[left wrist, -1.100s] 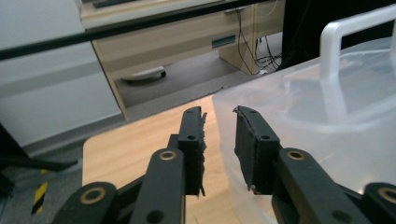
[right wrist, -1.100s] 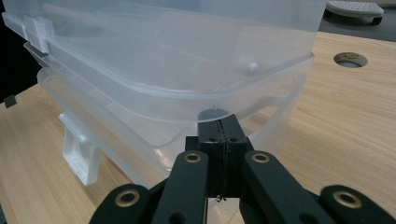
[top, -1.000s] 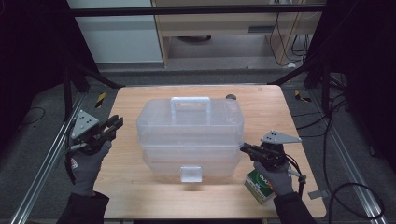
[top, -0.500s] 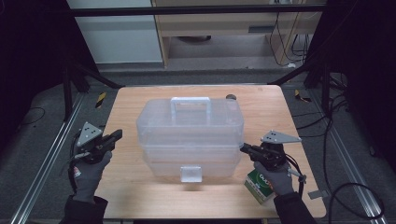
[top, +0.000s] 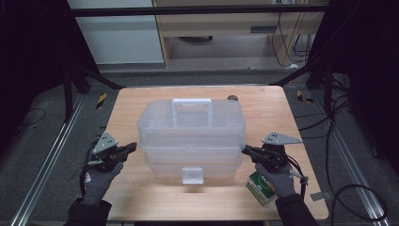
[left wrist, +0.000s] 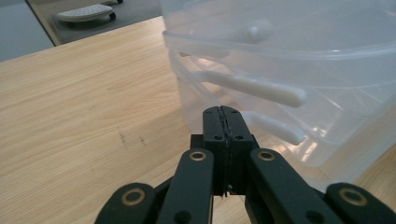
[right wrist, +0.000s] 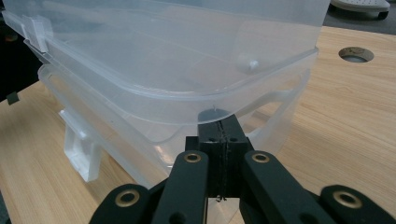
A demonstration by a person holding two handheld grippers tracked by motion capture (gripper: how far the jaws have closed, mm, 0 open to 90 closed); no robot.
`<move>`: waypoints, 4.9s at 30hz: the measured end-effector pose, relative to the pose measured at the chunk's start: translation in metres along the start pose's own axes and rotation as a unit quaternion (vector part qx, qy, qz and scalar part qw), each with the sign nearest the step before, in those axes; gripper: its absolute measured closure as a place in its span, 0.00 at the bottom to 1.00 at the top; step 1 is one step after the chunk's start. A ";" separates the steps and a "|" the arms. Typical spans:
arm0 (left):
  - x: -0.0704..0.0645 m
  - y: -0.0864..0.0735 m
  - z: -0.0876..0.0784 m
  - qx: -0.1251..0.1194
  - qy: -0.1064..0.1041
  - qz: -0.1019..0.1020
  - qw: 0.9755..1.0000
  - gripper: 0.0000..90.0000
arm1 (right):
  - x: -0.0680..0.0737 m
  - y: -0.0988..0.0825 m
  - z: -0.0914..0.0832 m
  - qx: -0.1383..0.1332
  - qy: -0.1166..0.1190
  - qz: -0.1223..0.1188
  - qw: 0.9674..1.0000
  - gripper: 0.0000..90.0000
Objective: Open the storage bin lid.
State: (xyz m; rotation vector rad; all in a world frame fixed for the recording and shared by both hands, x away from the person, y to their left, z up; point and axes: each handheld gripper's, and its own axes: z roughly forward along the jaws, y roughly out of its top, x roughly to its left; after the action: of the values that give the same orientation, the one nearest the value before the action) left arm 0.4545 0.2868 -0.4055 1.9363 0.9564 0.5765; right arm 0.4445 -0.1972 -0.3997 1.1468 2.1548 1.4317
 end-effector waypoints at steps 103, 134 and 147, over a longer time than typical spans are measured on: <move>-0.015 0.047 0.008 -0.080 0.045 0.042 0.995 0.70 | -0.007 0.032 0.000 -0.030 0.023 0.005 0.999 1.00; -0.016 0.047 0.007 -0.073 0.047 0.046 0.995 0.71 | -0.015 0.009 0.027 0.091 -0.032 0.003 0.995 0.84; -0.015 0.049 0.007 -0.075 0.051 0.039 0.995 0.72 | -0.015 0.008 0.032 0.113 -0.035 0.017 0.993 0.86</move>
State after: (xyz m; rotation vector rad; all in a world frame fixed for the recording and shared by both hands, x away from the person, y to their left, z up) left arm 0.4696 0.2553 -0.3671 1.8305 0.8781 0.7761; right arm 0.4774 -0.1868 -0.4097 1.2974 2.3016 1.1641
